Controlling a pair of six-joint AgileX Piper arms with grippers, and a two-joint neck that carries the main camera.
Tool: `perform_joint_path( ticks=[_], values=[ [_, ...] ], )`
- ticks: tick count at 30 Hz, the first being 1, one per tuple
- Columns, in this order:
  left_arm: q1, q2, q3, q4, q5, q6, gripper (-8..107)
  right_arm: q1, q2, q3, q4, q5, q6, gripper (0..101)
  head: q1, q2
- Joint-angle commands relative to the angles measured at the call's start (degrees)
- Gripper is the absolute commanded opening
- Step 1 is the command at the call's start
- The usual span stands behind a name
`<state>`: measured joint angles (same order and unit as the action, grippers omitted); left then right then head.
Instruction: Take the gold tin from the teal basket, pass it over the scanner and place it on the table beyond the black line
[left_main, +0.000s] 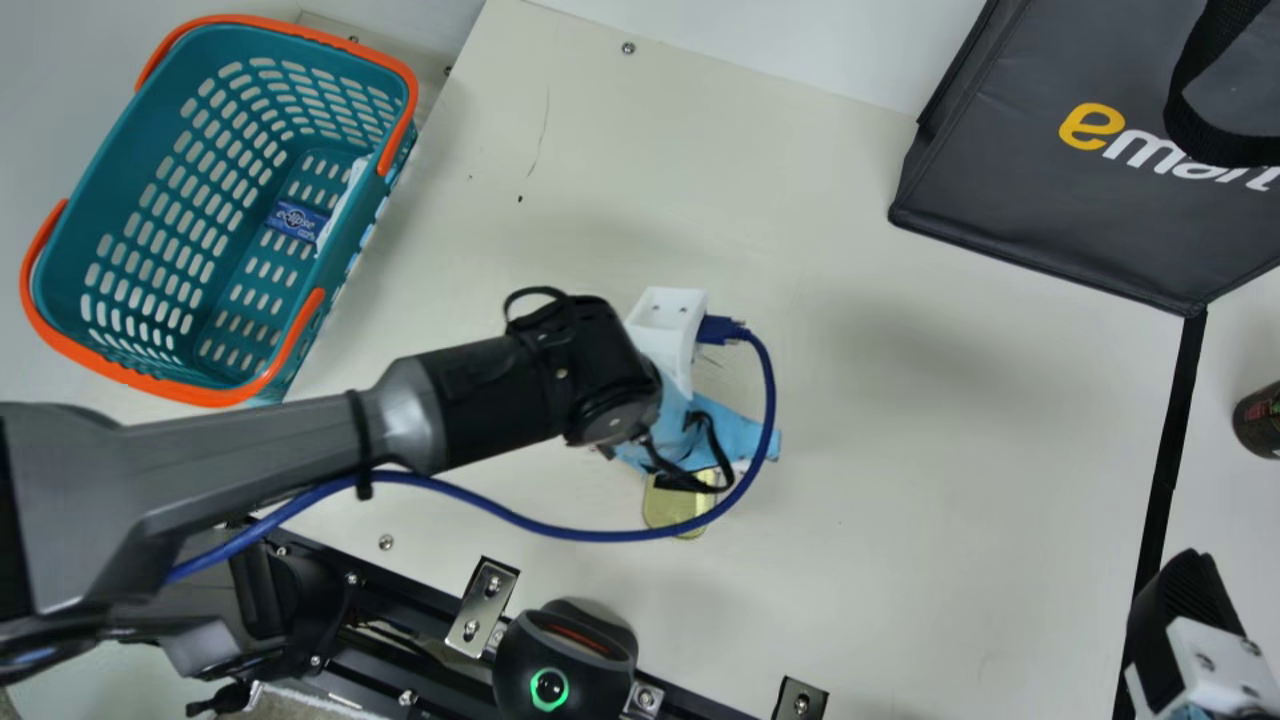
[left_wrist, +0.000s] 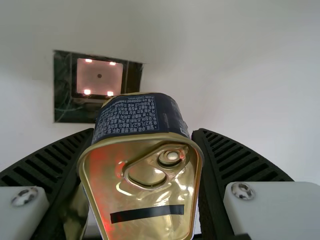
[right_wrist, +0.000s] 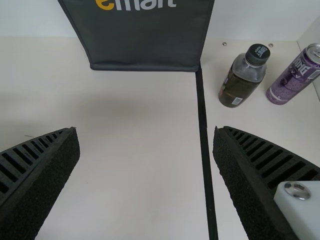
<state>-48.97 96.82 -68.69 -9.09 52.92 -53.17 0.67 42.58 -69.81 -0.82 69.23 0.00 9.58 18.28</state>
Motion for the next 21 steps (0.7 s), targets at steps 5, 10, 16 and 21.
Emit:
perform_joint_path(
  ticks=[5,10,16,21],
  values=[
    [-0.3,5.8,-5.9,1.0,0.0,-2.6,-8,0.0,0.0,0.0,0.0,0.0,0.0,95,-1.7,0.1],
    [-0.5,9.9,-9.9,1.6,0.4,-4.3,-8,0.0,0.0,0.0,0.0,0.0,0.0,95,-1.7,0.1],
    [-0.6,13.9,-13.7,1.7,0.7,-5.8,5,0.0,0.0,0.0,0.0,0.0,0.0,95,-1.7,0.1],
    [-0.7,16.1,-15.8,2.0,0.5,-6.9,22,0.0,0.0,0.0,0.0,0.0,0.0,95,-1.7,0.1]
  ],
)
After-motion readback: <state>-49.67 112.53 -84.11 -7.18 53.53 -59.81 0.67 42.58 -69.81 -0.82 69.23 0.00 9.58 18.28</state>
